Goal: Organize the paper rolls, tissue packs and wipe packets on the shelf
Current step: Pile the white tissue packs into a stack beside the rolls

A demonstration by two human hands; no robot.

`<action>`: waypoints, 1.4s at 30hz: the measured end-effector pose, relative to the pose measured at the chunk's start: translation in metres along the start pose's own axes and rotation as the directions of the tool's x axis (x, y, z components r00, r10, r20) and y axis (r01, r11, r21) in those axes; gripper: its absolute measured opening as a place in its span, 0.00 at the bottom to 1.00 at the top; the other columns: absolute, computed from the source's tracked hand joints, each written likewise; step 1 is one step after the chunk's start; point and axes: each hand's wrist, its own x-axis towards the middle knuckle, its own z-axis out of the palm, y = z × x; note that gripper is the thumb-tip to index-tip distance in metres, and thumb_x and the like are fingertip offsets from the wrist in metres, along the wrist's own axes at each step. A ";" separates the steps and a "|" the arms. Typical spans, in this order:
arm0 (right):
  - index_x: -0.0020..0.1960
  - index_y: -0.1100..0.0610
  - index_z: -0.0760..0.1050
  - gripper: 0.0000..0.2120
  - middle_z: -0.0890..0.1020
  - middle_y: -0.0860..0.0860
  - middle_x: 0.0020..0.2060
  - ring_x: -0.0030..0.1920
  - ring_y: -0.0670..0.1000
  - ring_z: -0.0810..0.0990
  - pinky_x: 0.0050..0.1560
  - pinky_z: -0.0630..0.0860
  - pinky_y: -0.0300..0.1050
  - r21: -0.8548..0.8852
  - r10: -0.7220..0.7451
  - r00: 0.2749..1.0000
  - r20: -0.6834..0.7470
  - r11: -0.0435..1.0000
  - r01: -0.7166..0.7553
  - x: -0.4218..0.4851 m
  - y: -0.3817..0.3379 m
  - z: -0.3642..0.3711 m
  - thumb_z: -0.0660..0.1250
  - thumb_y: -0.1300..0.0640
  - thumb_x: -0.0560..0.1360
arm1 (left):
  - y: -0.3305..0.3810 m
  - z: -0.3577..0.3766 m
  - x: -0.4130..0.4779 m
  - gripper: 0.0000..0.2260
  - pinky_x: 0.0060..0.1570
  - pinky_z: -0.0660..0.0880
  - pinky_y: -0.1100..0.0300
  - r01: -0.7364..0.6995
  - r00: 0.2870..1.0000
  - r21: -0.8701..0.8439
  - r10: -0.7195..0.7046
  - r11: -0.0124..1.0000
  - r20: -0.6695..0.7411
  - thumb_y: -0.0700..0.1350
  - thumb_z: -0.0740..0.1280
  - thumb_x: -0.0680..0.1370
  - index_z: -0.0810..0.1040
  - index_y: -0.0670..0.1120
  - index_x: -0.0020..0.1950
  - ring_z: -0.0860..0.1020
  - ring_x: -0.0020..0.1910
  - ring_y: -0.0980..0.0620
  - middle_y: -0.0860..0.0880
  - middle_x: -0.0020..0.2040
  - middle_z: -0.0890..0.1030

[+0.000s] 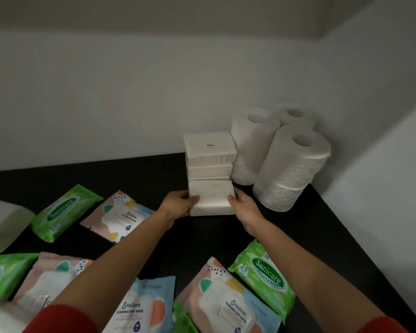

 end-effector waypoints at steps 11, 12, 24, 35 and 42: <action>0.74 0.52 0.62 0.22 0.73 0.54 0.66 0.64 0.53 0.72 0.62 0.69 0.43 -0.008 0.015 1.000 -0.011 1.000 -0.015 0.003 -0.004 0.001 0.58 0.59 0.81 | 0.002 0.002 0.002 0.20 0.53 0.75 0.56 0.014 1.000 -0.001 -0.014 1.000 -0.010 0.46 0.65 0.79 0.69 0.44 0.70 0.77 0.57 0.47 0.44 0.63 0.76; 0.74 0.53 0.62 0.22 0.73 0.53 0.66 0.63 0.53 0.72 0.61 0.69 0.42 -0.004 0.015 1.000 -0.014 1.000 -0.015 0.003 -0.004 0.001 0.58 0.58 0.81 | 0.003 0.002 0.002 0.20 0.54 0.75 0.55 0.015 1.000 0.010 -0.015 1.000 -0.015 0.46 0.65 0.79 0.69 0.44 0.70 0.76 0.58 0.47 0.44 0.63 0.76; 0.60 0.49 0.71 0.18 0.73 0.48 0.59 0.64 0.48 0.70 0.65 0.68 0.46 -0.100 -0.265 0.933 -0.243 0.964 0.248 -0.021 -0.025 0.022 0.70 0.53 0.72 | 0.001 -0.021 -0.016 0.24 0.62 0.73 0.49 -0.029 0.986 0.161 0.055 0.987 -0.160 0.51 0.67 0.77 0.67 0.48 0.71 0.75 0.60 0.49 0.46 0.66 0.74; 0.59 0.50 0.72 0.14 0.74 0.48 0.58 0.58 0.45 0.72 0.56 0.69 0.38 -0.016 -0.284 0.957 -0.061 0.959 0.283 -0.063 -0.052 0.108 0.69 0.54 0.74 | -0.029 -0.092 -0.086 0.18 0.40 0.74 0.65 -0.144 0.946 0.246 0.206 0.959 -0.249 0.47 0.69 0.76 0.72 0.49 0.65 0.78 0.47 0.57 0.50 0.54 0.80; 0.55 0.50 0.73 0.09 0.77 0.48 0.50 0.51 0.45 0.77 0.44 0.74 0.35 0.038 -0.187 0.975 0.123 0.982 0.184 -0.109 -0.062 0.184 0.67 0.57 0.75 | -0.067 -0.154 -0.134 0.19 0.48 0.74 0.62 -0.114 0.949 0.355 0.208 0.928 -0.239 0.48 0.71 0.73 0.74 0.50 0.63 0.79 0.48 0.55 0.52 0.50 0.80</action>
